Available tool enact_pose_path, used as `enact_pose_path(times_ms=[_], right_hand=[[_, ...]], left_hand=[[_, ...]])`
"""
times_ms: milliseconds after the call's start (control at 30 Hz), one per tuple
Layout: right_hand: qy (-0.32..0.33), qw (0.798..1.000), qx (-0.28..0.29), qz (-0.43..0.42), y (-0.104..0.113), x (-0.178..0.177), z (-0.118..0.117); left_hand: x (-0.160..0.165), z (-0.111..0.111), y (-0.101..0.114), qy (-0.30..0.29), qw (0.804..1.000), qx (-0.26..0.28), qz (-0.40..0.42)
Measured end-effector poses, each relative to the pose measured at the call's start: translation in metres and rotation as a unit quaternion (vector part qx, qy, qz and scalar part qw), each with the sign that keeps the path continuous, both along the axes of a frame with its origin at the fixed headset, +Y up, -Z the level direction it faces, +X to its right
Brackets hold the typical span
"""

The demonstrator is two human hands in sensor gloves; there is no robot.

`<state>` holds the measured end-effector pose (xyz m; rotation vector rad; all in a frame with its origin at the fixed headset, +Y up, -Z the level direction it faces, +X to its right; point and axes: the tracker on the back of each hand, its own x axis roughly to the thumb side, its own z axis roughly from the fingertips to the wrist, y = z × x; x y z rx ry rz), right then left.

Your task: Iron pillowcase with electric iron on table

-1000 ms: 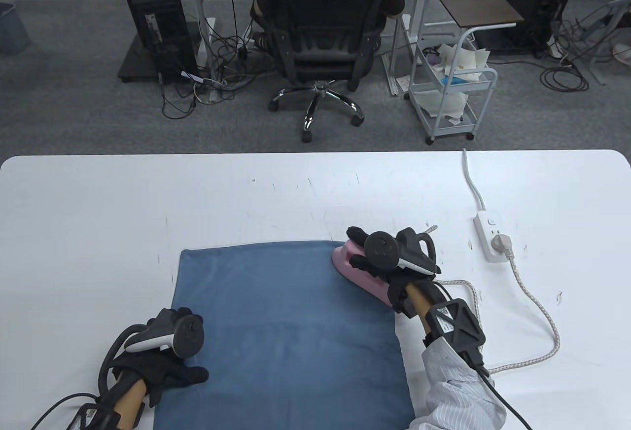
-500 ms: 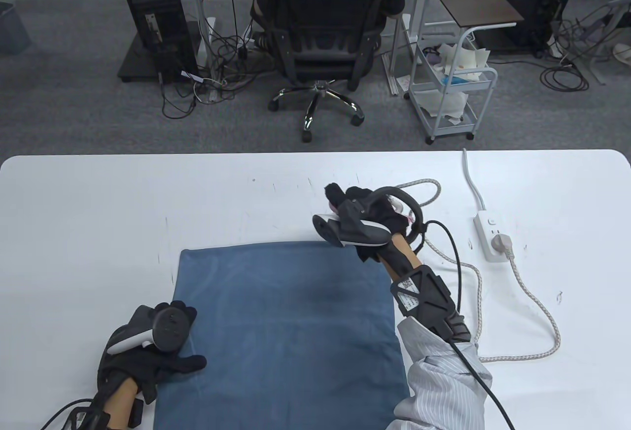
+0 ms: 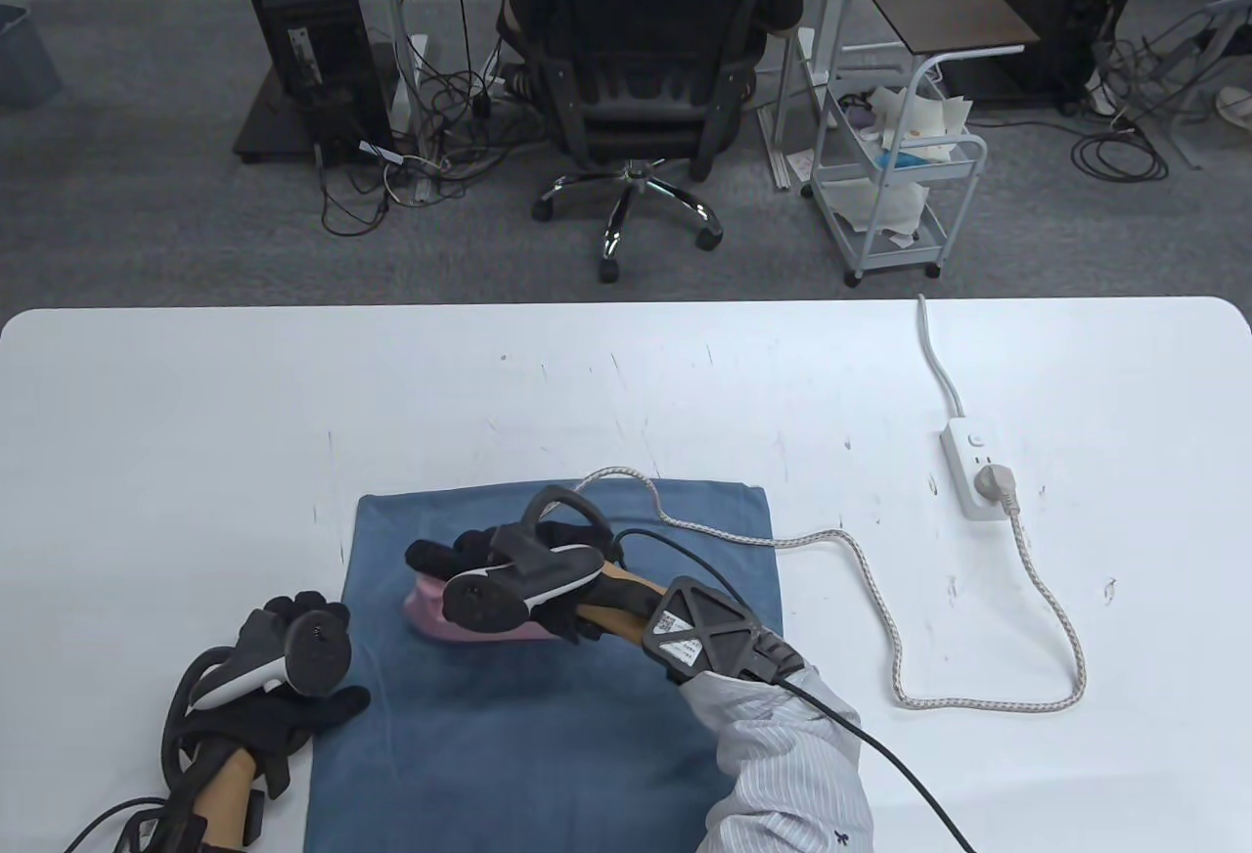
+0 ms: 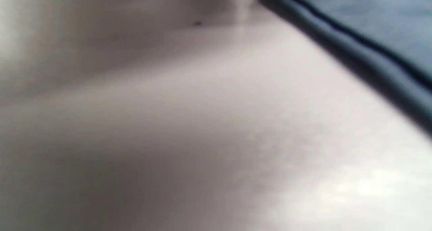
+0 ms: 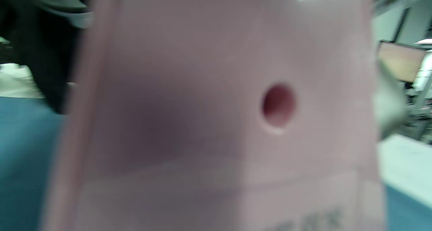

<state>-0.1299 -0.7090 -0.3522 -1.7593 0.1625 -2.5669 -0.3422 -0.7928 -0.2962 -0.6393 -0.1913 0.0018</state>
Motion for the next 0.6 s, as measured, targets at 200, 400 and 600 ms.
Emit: enact_pose_path(times_ms=[200,400,600], right_hand=[[-0.03,0.998,-0.045,-0.043,-0.015,-0.015,-0.021],[-0.17,0.984,-0.017,-0.053,-0.019,-0.018,-0.065],[-0.109,0.993,-0.036,-0.022,-0.013,-0.019,-0.05]], left_hand=[[-0.004,-0.002,-0.002,0.014,1.0,-0.011,0.001],[-0.005,-0.002,-0.003,0.024,0.999,-0.021,0.007],[-0.005,-0.003,-0.003,0.018,1.0,-0.015,0.0]])
